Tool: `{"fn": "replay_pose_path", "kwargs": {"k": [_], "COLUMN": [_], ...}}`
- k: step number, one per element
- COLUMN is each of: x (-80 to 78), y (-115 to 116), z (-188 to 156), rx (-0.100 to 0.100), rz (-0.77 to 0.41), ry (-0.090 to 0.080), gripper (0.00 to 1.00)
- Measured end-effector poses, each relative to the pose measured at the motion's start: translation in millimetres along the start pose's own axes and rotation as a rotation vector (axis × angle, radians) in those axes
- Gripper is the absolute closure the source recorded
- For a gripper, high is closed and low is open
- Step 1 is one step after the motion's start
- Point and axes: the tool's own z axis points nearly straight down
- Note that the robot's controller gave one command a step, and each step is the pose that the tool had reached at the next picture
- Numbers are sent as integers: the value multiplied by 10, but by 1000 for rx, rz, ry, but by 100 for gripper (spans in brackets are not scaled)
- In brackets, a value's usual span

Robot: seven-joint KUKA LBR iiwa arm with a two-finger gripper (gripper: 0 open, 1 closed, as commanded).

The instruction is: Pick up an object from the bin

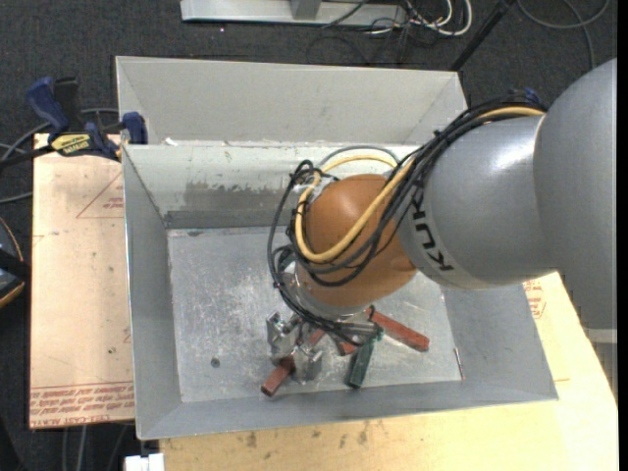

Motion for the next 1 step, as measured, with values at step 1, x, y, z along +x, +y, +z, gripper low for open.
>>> {"fn": "replay_pose_path", "kwargs": {"k": [1], "x": [7], "y": [4], "z": [-230], "rx": [-1], "rz": [0], "ry": [2], "gripper": [100]}}
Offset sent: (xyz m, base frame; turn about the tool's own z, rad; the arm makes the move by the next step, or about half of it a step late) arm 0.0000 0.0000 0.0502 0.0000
